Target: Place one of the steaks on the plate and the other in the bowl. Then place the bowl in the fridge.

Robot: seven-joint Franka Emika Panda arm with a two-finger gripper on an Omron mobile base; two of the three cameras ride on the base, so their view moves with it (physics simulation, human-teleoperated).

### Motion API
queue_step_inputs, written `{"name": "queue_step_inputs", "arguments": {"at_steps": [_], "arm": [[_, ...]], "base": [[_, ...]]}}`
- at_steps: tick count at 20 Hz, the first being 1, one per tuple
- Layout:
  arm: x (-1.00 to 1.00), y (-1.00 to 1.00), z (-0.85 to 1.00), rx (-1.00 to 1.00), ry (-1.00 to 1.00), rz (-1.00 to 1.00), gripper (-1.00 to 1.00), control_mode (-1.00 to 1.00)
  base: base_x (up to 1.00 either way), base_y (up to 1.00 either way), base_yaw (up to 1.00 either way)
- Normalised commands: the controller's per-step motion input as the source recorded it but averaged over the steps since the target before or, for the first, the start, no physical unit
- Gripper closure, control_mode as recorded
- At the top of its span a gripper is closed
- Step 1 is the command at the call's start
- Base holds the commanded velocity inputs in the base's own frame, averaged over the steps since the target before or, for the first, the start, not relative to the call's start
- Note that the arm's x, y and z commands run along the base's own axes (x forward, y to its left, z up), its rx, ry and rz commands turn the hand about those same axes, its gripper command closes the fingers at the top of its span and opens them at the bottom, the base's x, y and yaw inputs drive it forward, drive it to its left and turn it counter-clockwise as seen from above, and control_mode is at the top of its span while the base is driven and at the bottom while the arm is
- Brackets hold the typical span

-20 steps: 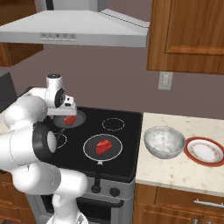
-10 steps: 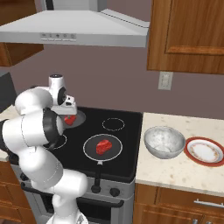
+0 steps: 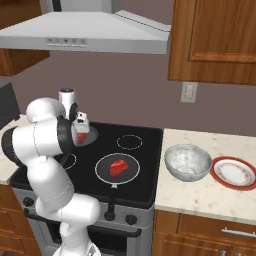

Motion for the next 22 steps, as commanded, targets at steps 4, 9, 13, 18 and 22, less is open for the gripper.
{"name": "queue_step_inputs", "arguments": {"at_steps": [4,9,13,18,22], "arm": [[0.22,0.01,-0.18,0.0,0.0,0.0,-1.0,-1.0],[0.23,0.03,-0.17,0.0,0.0,0.0,-1.0,-1.0],[0.24,0.09,-0.17,-0.01,0.0,0.0,-1.0,-1.0],[0.23,0.11,-0.17,-0.01,0.0,0.0,-1.0,-1.0],[0.28,0.07,-0.17,0.0,0.0,0.0,-1.0,-1.0]], "base": [[0.0,0.0,0.0],[0.0,0.0,0.0],[0.0,0.0,0.0],[0.0,0.0,0.0],[0.0,0.0,0.0]]}}
